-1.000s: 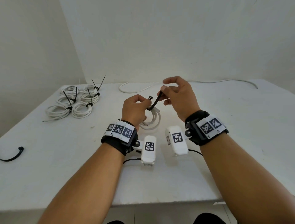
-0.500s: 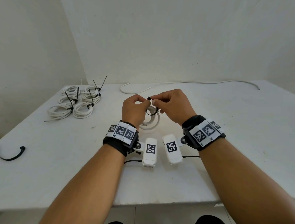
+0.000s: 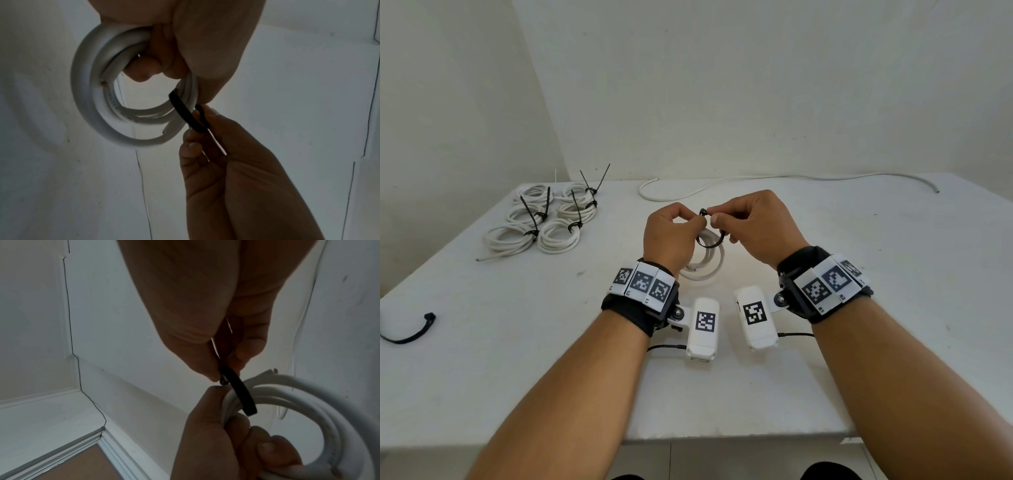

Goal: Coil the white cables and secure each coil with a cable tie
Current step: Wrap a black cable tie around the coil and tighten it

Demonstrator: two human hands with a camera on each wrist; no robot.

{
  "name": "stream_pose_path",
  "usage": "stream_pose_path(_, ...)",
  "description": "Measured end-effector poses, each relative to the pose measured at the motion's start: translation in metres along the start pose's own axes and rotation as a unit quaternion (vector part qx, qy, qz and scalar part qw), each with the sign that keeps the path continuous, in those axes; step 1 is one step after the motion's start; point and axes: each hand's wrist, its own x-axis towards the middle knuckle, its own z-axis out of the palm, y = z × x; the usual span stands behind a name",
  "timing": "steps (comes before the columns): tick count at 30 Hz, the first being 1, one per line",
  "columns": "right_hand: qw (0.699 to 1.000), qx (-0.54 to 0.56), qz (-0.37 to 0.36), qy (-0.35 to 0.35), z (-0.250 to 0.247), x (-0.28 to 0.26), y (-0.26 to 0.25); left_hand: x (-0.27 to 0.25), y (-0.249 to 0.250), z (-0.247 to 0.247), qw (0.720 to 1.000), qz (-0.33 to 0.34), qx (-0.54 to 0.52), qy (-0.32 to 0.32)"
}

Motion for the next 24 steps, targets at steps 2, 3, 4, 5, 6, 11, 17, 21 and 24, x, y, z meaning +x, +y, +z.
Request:
stream_pose_path(2,1.0,-0.002,-0.001,-0.001,0.001,0.0,0.0,-0.001,0.0,0.0,1.0,0.01,0.007,-0.007)
stream_pose_path(3,1.0,-0.004,0.002,0.0,0.001,0.001,0.001,-0.002,0.0,0.001,1.0,0.016,0.013,-0.009)
stream_pose_path(4,1.0,-0.006,0.005,0.001,0.001,0.001,0.002,-0.002,0.0,0.001,0.999,0.025,0.021,-0.011)
stream_pose_path(5,1.0,-0.005,0.01,0.001,0.0,0.002,0.003,-0.002,0.0,0.001,0.999,0.034,0.032,-0.014)
stream_pose_path(6,1.0,0.002,0.019,0.002,-0.001,0.002,0.004,-0.002,0.0,0.001,0.998,0.044,0.045,-0.02)
stream_pose_path(11,0.995,0.09,0.047,0.003,-0.007,0.001,0.005,-0.004,0.002,0.001,0.99,0.088,0.098,-0.048)
stream_pose_path(17,0.987,0.136,0.078,-0.035,-0.012,0.0,0.005,-0.004,0.003,-0.003,0.979,0.13,0.135,-0.077)
stream_pose_path(21,0.97,0.207,0.119,-0.053,-0.019,0.001,0.005,-0.008,0.007,-0.003,0.964,0.176,0.164,-0.113)
stream_pose_path(24,0.96,0.232,0.14,-0.066,-0.02,0.001,0.007,-0.008,0.007,-0.004,0.961,0.193,0.155,-0.12)
